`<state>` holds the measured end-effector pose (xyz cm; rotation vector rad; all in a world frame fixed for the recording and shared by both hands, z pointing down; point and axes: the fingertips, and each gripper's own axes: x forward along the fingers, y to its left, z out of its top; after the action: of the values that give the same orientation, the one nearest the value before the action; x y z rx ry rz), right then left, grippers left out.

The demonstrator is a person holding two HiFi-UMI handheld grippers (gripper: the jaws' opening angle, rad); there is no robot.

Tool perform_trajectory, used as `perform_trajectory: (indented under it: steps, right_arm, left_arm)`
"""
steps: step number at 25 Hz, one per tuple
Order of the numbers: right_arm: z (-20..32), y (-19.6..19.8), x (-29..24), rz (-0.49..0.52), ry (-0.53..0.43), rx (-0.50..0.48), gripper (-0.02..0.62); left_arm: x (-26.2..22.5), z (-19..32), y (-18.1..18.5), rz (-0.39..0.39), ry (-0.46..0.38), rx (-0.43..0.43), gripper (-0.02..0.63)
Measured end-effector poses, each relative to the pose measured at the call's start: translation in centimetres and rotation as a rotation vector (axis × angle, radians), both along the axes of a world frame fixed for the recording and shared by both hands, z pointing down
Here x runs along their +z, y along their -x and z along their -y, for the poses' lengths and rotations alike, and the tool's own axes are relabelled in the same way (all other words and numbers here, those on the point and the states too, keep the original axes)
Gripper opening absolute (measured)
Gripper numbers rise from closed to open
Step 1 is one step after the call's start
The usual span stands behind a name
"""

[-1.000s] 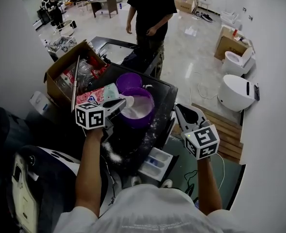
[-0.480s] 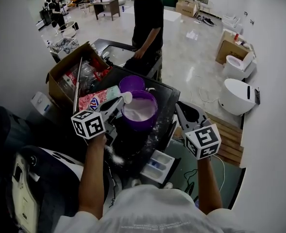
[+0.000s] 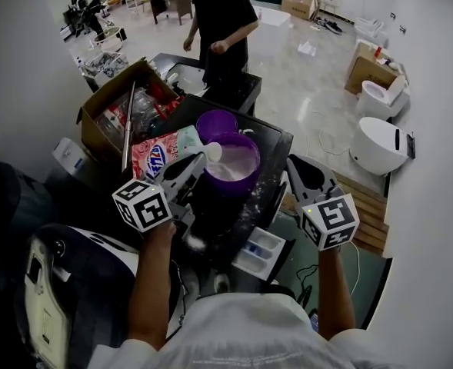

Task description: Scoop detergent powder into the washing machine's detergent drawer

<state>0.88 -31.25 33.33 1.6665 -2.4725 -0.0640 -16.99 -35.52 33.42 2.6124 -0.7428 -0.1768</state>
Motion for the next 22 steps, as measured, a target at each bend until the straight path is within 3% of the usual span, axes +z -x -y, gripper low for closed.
perform_trajectory:
  steps: [5, 9, 22]
  right_arm:
    - [-2.4, -0.7, 1.4, 0.006, 0.032, 0.040, 0.006]
    - [-4.9, -1.8, 2.6, 0.000, 0.057, 0.029, 0.006]
    - [-13.7, -9.7, 3.9, -0.020, 0.052, -0.250, 0.006]
  left_arm:
    - [0.6, -3.0, -0.6, -0.005, 0.010, 0.044, 0.015]
    - [1.5, -5.4, -1.5, -0.016, 0.034, 0.028, 0.015]
    - [3.3, -17.5, -7.1, -0.019, 0.024, -0.282, 0.015]
